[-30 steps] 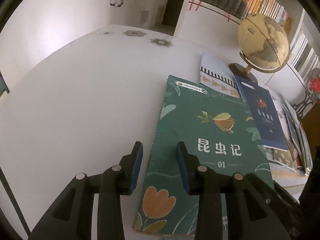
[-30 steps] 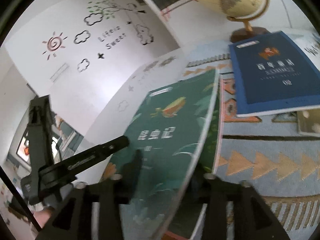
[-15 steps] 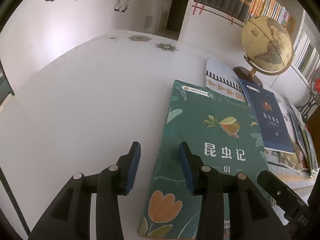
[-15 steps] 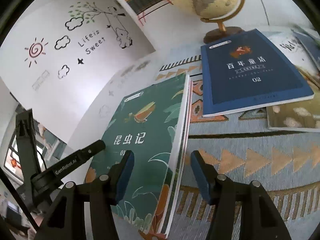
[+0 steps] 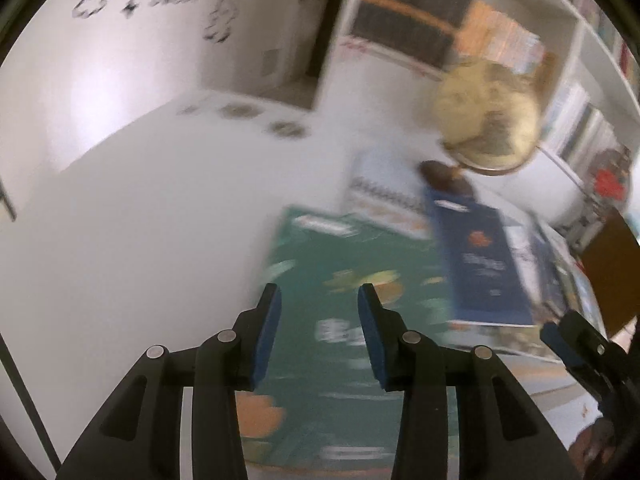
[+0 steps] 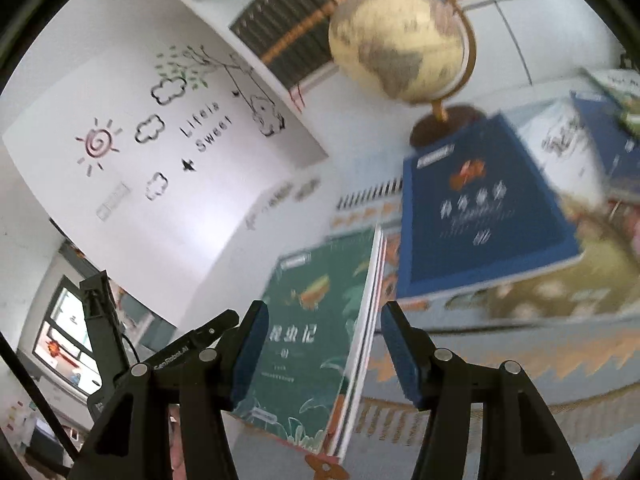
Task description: Organize books
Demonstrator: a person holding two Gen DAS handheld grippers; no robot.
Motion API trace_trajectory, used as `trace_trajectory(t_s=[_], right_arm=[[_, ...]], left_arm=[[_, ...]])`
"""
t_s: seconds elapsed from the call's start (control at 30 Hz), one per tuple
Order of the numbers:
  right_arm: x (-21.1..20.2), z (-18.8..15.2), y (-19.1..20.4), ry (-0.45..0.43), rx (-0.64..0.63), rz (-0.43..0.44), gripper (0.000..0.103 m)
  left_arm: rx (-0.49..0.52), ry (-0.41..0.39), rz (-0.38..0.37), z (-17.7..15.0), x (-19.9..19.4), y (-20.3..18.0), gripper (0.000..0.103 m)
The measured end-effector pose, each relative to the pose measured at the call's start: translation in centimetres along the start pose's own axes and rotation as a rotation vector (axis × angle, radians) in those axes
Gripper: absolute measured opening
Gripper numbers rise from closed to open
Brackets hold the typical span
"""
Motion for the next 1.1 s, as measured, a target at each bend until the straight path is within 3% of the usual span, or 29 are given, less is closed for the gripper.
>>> trace_trajectory(t_s=[0.07, 0.1, 0.17, 0.33, 0.53, 0.6, 0.73, 0.9, 0.97, 1.03, 1.1], right_arm=[[-2.1, 1.8, -1.3, -0.019, -0.001, -0.006, 0.057], [-3.1, 2.5, -2.0, -0.035, -0.002, -0.016, 0.057], [-5.3, 4.3, -4.0, -0.07, 0.004, -0.051, 0.06], [-10.1, 8.6, -10.4, -0.12, 0.053, -0.143, 0.067], [-11.1, 10.8, -15.8, -0.061, 0.029, -0.229, 0.068], [-10.8, 10.6, -17.9, -0.049, 0.088, -0.231, 0.068], [-10.0, 9.8, -19.6, -0.046, 0.141, -0.18, 0.068], [-6.1, 8.6, -17.7, 0.021, 0.106, -0.078, 0.068], [-4.5, 8.0, -16.7, 0.053, 0.059, -0.096, 0.068], [-3.1, 7.3, -15.6, 0.081, -0.018, -0.111, 0.068], [-2.1, 6.9, -14.5, 0.105, -0.101, -0.135, 0.068]], left_arm=[[0.031, -0.009, -0.02, 1.2, -0.6, -2.7, 0.045], [0.047, -0.015, -0.034, 1.8, -0.7, -4.5, 0.057], [0.088, -0.022, -0.049, 2.6, -0.7, -8.0, 0.069], [0.221, 0.015, -0.109, 3.3, 0.8, -17.2, 0.069], [0.211, 0.16, -0.171, 2.6, 7.0, -23.6, 0.07], [0.234, 0.171, -0.173, 1.8, 8.2, -25.1, 0.07], [0.227, 0.168, -0.137, 1.4, 9.8, -24.7, 0.07], [0.124, 0.19, -0.025, 1.5, 11.7, -19.1, 0.07], [0.089, 0.202, -0.005, 1.1, 12.4, -17.6, 0.07], [0.064, 0.244, -0.03, 0.7, 13.4, -16.8, 0.069], [0.081, 0.222, 0.009, 0.8, 13.2, -16.7, 0.07]])
Point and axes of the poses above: each gripper's, at about its wrist camera, not at the fingertips, and x roughly the way its jaws point, y to its left, z to its top, the point moved 3 cm from there along x, roughly the way its jaws point, and after that the axes turned 6 degrees about x, right-handed, at the moved point
